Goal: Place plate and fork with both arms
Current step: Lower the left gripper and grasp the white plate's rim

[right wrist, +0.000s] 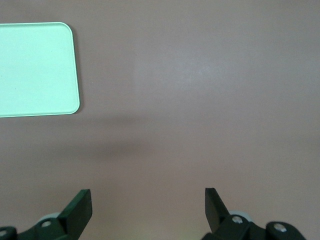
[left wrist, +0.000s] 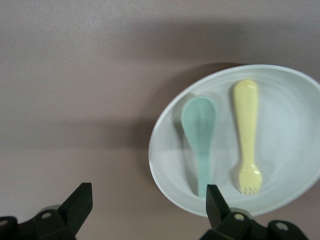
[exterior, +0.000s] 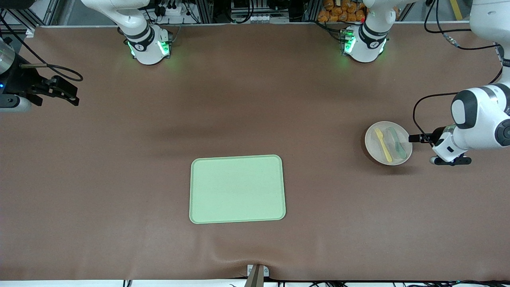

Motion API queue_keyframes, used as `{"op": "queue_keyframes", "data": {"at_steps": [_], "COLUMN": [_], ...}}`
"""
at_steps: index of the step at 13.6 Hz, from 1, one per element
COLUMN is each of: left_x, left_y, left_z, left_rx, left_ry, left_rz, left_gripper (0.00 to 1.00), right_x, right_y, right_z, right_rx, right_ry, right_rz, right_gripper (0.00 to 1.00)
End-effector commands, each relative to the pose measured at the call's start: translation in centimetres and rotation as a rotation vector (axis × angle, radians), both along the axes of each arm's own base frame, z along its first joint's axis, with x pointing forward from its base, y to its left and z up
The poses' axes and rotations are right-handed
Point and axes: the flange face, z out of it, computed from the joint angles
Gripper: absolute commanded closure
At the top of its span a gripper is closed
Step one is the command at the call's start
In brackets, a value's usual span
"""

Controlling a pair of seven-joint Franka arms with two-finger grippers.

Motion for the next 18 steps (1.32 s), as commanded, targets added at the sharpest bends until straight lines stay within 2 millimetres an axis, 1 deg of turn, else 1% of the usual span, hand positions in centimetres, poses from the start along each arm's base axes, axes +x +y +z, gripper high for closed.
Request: {"op": "queue_keyframes", "data": {"at_steps": [1,2,3,5,9,15,17,18], "left_x": [-0.2,-0.3,-0.6,-0.8,-1.6,-1.9,-1.8,-1.8], "left_y": [1.2,1.7,1.6,1.6,1.2,0.9,0.7,0.5], "left_z": [-2.0,-2.7,-3.3,-3.7,-5.2,-6.6,-6.6,-6.8], "left_rx": [-0.006,-0.008,-0.013,-0.015,-0.032,-0.043,-0.043,-0.044], "left_ry": [0.003,0.001,0.001,-0.004,0.026,0.049,0.050,0.053], "left_rz": [0.017,0.023,0.010,0.007,-0.023,-0.039,-0.044,-0.047], "left_gripper": [0.00,0.00,0.00,0.00,0.00,0.00,0.00,0.03], "right_x": [0.2,0.2,0.2,0.2,0.1,0.1,0.1,0.1], "right_y": [-0.2,-0.2,-0.2,-0.2,-0.2,-0.2,-0.2,-0.2], "right_z": [0.3,0.3,0.3,0.3,0.3,0.3,0.3,0.3], "right_rx": [0.006,0.006,0.006,0.006,0.006,0.006,0.006,0.006], "right_ry": [0.002,0.002,0.002,0.002,0.004,0.004,0.004,0.004], "right_rz": [-0.014,-0.012,-0.012,-0.012,-0.014,-0.013,-0.013,-0.013], "right_gripper": [0.00,0.00,0.00,0.00,0.00,0.00,0.00,0.00]}}
